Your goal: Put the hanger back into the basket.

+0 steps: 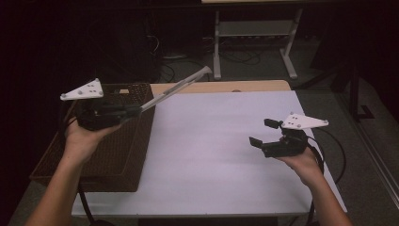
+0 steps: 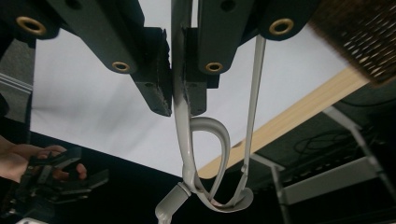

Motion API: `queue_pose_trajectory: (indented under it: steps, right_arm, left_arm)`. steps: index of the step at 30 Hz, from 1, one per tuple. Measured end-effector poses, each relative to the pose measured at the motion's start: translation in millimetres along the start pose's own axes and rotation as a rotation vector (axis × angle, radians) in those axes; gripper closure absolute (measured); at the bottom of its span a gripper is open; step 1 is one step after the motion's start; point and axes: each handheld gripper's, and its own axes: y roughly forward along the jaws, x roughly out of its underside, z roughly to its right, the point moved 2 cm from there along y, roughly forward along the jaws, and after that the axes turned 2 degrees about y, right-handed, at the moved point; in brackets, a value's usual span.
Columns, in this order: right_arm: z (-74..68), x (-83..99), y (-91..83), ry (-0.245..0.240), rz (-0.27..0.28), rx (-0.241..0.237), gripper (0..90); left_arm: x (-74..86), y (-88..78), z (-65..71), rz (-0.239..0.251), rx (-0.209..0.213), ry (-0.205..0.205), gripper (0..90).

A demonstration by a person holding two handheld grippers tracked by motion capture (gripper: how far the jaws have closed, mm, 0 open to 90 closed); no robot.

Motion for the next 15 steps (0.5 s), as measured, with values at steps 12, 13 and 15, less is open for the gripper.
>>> queue_pose_trajectory:
  steps: [12, 13, 15]
  right_arm:
    - [1.0, -1.0, 2.7, -0.01, -0.006, 0.017, 12.5]
    - [1.1, -1.1, 3.0, -0.011, -0.006, 0.018, 12.5]
    - [1.5, -1.0, 3.4, -0.008, -0.008, 0.023, 12.5]
  left_arm:
    - [23.2, -56.3, -15.8, 0.013, -0.097, -0.039, 82.9]
    - [25.1, -59.7, -16.5, 0.01, -0.101, -0.045, 82.9]
    - [31.9, -69.9, -20.1, 0.002, -0.123, -0.05, 82.8]
